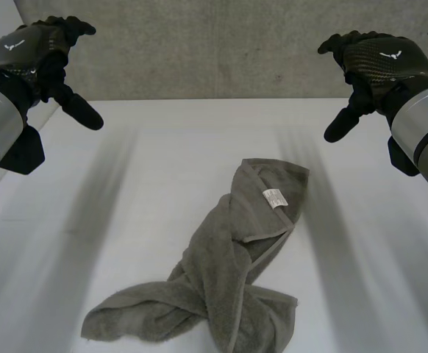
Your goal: Fold the towel.
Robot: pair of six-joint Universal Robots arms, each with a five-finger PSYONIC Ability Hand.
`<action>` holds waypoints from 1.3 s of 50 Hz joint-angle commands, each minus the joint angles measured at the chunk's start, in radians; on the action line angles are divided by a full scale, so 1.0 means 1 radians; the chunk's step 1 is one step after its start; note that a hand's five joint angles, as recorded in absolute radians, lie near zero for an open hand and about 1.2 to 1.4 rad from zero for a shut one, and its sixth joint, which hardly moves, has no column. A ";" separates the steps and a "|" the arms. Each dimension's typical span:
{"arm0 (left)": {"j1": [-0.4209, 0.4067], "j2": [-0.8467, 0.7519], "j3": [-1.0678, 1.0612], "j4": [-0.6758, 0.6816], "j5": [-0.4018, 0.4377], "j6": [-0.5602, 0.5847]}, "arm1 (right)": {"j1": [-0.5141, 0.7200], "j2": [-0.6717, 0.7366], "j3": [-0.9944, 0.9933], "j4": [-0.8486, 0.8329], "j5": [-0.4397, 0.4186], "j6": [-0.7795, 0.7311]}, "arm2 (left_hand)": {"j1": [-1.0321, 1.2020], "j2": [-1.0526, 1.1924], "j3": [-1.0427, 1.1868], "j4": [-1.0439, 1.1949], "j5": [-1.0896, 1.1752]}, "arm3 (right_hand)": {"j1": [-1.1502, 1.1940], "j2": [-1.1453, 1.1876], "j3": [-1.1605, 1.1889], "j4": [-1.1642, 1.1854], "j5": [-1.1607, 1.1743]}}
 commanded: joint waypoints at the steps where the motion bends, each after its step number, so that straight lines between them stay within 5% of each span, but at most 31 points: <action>1: -0.009 -0.014 -0.015 -0.013 0.001 0.002 | 0.000 0.013 0.005 0.012 -0.096 -0.128 | 0.010 0.025 0.023 0.023 -0.021 | -0.007 0.001 0.006 -0.001 -0.015; 7: -0.030 -0.006 -0.114 -0.033 0.001 0.001 | 0.001 0.073 0.025 0.074 -0.136 -0.289 | 0.007 0.022 0.020 0.020 -0.024 | -0.007 0.001 0.006 -0.001 -0.015; 14: -0.038 -0.002 -0.293 -0.033 0.001 0.002 | 0.040 0.153 0.087 0.134 -0.145 -0.258 | 0.043 0.057 0.056 0.055 0.011 | -0.007 0.001 0.006 -0.001 -0.015; 24: -0.041 -0.023 -0.584 -0.003 0.002 0.103 | 0.070 0.332 0.232 -0.141 -0.183 -0.134 | 0.066 0.081 0.079 0.079 0.035 | 0.162 0.169 0.174 0.168 0.154; 38: -0.055 -0.089 -0.685 0.080 0.004 0.116 | 0.127 0.483 0.213 -0.328 -0.186 -0.096 | 0.222 0.237 0.235 0.234 0.190 | 0.441 0.449 0.454 0.447 0.433; 43: -0.064 -0.121 -0.698 0.115 0.002 0.116 | 0.139 0.493 0.209 -0.420 -0.182 -0.031 | 0.354 0.369 0.367 0.367 0.322 | 0.733 0.741 0.746 0.739 0.725; 45: -0.064 -0.135 -0.696 0.149 0.001 0.119 | 0.142 0.496 0.204 -0.443 -0.175 -0.022 | 0.824 0.838 0.837 0.836 0.792 | 0.915 0.922 0.927 0.921 0.907; 48: -0.064 -0.137 -0.686 0.187 -0.003 0.122 | 0.145 0.504 0.183 -0.478 -0.143 -0.020 | 1.151 1.166 1.164 1.164 1.120 | 1.214 1.221 1.227 1.220 1.206; 57: -0.052 -0.135 -0.494 0.319 -0.006 0.126 | 0.138 0.504 -0.021 -0.492 -0.116 -0.066 | 1.225 1.240 1.238 1.238 1.194 | 1.215 1.223 1.228 1.221 1.207; 65: -0.044 -0.170 0.006 0.408 -0.010 0.137 | 0.064 0.498 -0.554 -0.527 -0.103 -0.275 | 1.225 1.240 1.238 1.238 1.194 | 1.215 1.223 1.228 1.221 1.207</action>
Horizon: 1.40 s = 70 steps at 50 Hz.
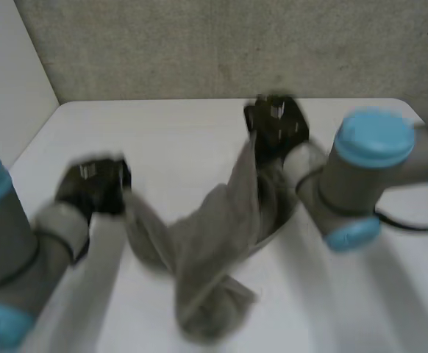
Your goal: Fold the towel.
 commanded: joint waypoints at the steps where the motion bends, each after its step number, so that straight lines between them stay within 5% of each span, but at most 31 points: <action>1: 0.009 -0.037 0.472 0.099 -0.008 0.001 | -0.096 -0.005 -0.483 -0.053 0.016 -0.164 | 0.223 0.188 0.190 0.188 0.213 | 0.007 0.187 0.184 0.182 0.194; 8: 0.052 -0.044 0.579 0.160 -0.026 0.002 | -0.141 -0.035 -0.571 -0.066 0.044 -0.110 | 0.223 0.188 0.190 0.188 0.213 | 0.007 0.187 0.184 0.182 0.194; 24: 0.123 -0.211 0.219 0.303 -0.013 0.018 | -0.150 -0.073 -0.124 0.230 -0.075 -0.106 | 0.223 0.188 0.190 0.188 0.213 | 0.007 0.187 0.184 0.182 0.194; 35: 0.121 -0.278 0.030 0.306 0.015 0.024 | -0.189 -0.044 0.183 0.304 -0.078 -0.173 | 0.223 0.188 0.190 0.188 0.213 | 0.007 0.187 0.184 0.182 0.194; 45: 0.123 -0.099 -0.208 0.269 0.102 0.183 | -0.285 -0.189 0.305 0.396 -0.090 -0.199 | 0.223 0.188 0.190 0.188 0.213 | 0.007 0.187 0.184 0.182 0.194; 58: 0.115 0.209 -0.406 0.053 0.173 0.220 | -0.357 -0.386 0.415 0.611 -0.180 -0.308 | 0.223 0.188 0.190 0.188 0.213 | 0.007 0.187 0.184 0.182 0.194; 60: 0.118 0.248 -0.423 0.016 0.208 0.220 | -0.375 -0.391 0.426 0.628 -0.180 -0.329 | 0.059 0.024 0.026 0.024 0.049 | 0.007 0.187 0.184 0.182 0.194; 61: 0.121 0.275 -0.432 -0.013 0.249 0.222 | -0.386 -0.394 0.431 0.631 -0.182 -0.346 | -0.502 -0.537 -0.535 -0.537 -0.512 | 0.007 0.187 0.184 0.182 0.194; 62: 0.121 0.275 -0.432 -0.013 0.250 0.222 | -0.386 -0.394 0.431 0.631 -0.182 -0.346 | -0.508 -0.543 -0.540 -0.542 -0.518 | 0.007 0.187 0.184 0.182 0.194; 63: 0.123 0.294 -0.428 -0.034 0.288 0.223 | -0.391 -0.394 0.432 0.629 -0.180 -0.354 | -0.999 -1.034 -1.032 -1.033 -1.009 | 0.007 0.187 0.184 0.182 0.194; 70: 0.188 0.292 -0.273 -0.019 0.351 0.216 | -0.391 -0.380 0.431 0.565 -0.179 -0.343 | -0.954 -0.989 -0.987 -0.989 -0.964 | 0.007 0.187 0.184 0.182 0.194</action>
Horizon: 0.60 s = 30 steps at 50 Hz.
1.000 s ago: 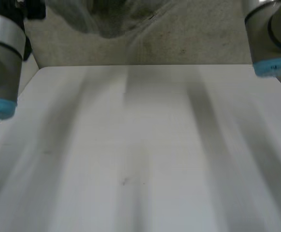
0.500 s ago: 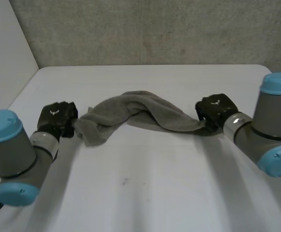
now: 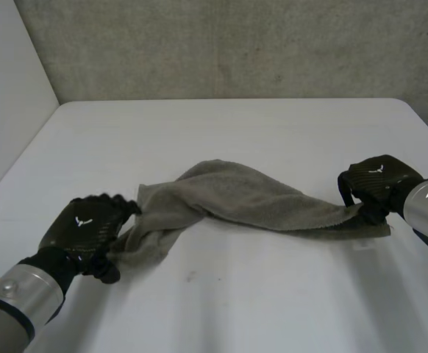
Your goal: Fold the towel.
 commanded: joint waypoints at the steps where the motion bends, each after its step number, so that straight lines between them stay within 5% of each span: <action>1: 0.061 -0.004 0.143 0.011 0.063 -0.007 | -0.003 0.018 -0.002 -0.061 0.004 0.005 | -0.126 -0.119 -0.120 -0.126 -0.131 | 0.004 0.184 0.181 0.179 0.187; 9: 0.027 -0.318 0.454 0.039 0.048 -0.016 | 0.000 0.046 0.022 -0.131 0.005 0.028 | -0.091 -0.083 -0.085 -0.091 -0.096 | 0.004 0.184 0.181 0.179 0.187; 16: -0.035 -0.658 0.762 -0.070 0.016 -0.030 | -0.010 0.046 0.015 -0.196 0.002 0.137 | -0.006 0.002 0.000 -0.006 -0.011 | 0.004 0.184 0.181 0.179 0.187; 30: -0.058 -0.930 1.022 -0.328 0.022 -0.061 | -0.027 0.050 0.011 -0.229 0.002 0.155 | 0.087 0.095 0.094 0.088 0.083 | 0.004 0.184 0.181 0.179 0.187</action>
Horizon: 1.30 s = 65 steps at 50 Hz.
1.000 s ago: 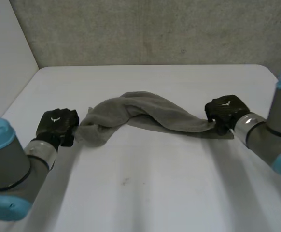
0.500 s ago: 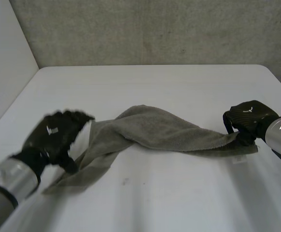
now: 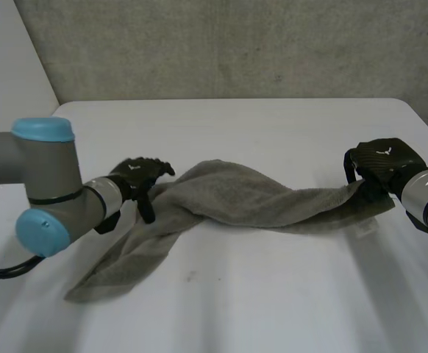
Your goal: Fold the towel.
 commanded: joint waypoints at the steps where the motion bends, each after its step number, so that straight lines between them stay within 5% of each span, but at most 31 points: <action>1: -0.003 -0.077 0.079 -0.084 0.006 -0.005 | -0.006 0.002 0.003 -0.007 -0.001 -0.003 | 0.140 0.136 0.137 0.137 0.143 | 0.004 0.184 0.181 0.179 0.187; 2: -0.006 -0.074 0.079 -0.099 0.006 -0.009 | -0.006 0.002 0.005 -0.007 -0.001 -0.003 | 0.305 0.302 0.302 0.303 0.308 | 0.004 0.184 0.181 0.179 0.187; 3: -0.011 -0.070 0.077 -0.113 0.005 -0.018 | -0.006 0.002 0.003 -0.007 -0.001 -0.003 | 0.699 0.696 0.696 0.697 0.702 | 0.004 0.184 0.181 0.179 0.187; 4: -0.011 -0.070 0.077 -0.113 0.005 -0.019 | -0.006 0.002 0.003 -0.007 -0.001 -0.003 | 0.703 0.700 0.700 0.701 0.706 | 0.004 0.184 0.181 0.179 0.187; 5: -0.020 -0.059 0.080 -0.118 -0.003 -0.028 | -0.006 0.002 -0.001 -0.009 -0.001 -0.003 | 1.098 1.095 1.095 1.096 1.101 | 0.004 0.184 0.181 0.179 0.187; 18: -0.029 0.257 0.099 -0.276 -0.034 -0.127 | 0.005 -0.056 -0.224 0.079 0.013 -0.005 | 1.102 1.099 1.099 1.100 1.105 | 0.004 0.184 0.181 0.179 0.187; 26: -0.011 0.496 0.161 -0.386 -0.038 -0.129 | -0.004 -0.162 -0.587 0.429 0.002 -0.022 | 1.102 1.099 1.099 1.100 1.105 | 0.004 0.184 0.181 0.179 0.187; 35: 0.008 0.504 0.191 -0.451 -0.032 -0.120 | 0.005 -0.082 -0.710 0.641 -0.003 -0.054 | 1.102 1.099 1.099 1.100 1.105 | 0.004 0.184 0.181 0.179 0.187; 40: 0.008 0.383 0.166 -0.477 -0.035 -0.114 | 0.013 0.039 -0.673 0.660 0.017 -0.131 | 1.102 1.099 1.099 1.100 1.105 | 0.004 0.184 0.181 0.179 0.187; 48: 0.005 0.140 0.185 -0.465 -0.034 -0.103 | 0.046 0.286 -0.659 0.562 0.014 -0.140 | 1.102 1.099 1.099 1.100 1.105 | 0.004 0.184 0.181 0.179 0.187; 56: 0.005 -0.077 0.561 -0.352 -0.034 -0.080 | 0.088 0.429 -0.851 0.331 0.020 -0.031 | 1.102 1.099 1.099 1.100 1.105 | 0.004 0.184 0.181 0.179 0.187; 65: -0.008 -0.065 0.933 -0.040 -0.058 -0.163 | 0.099 0.351 -1.070 -0.046 0.138 0.188 | 1.102 1.099 1.099 1.100 1.105 | 0.004 0.184 0.181 0.179 0.187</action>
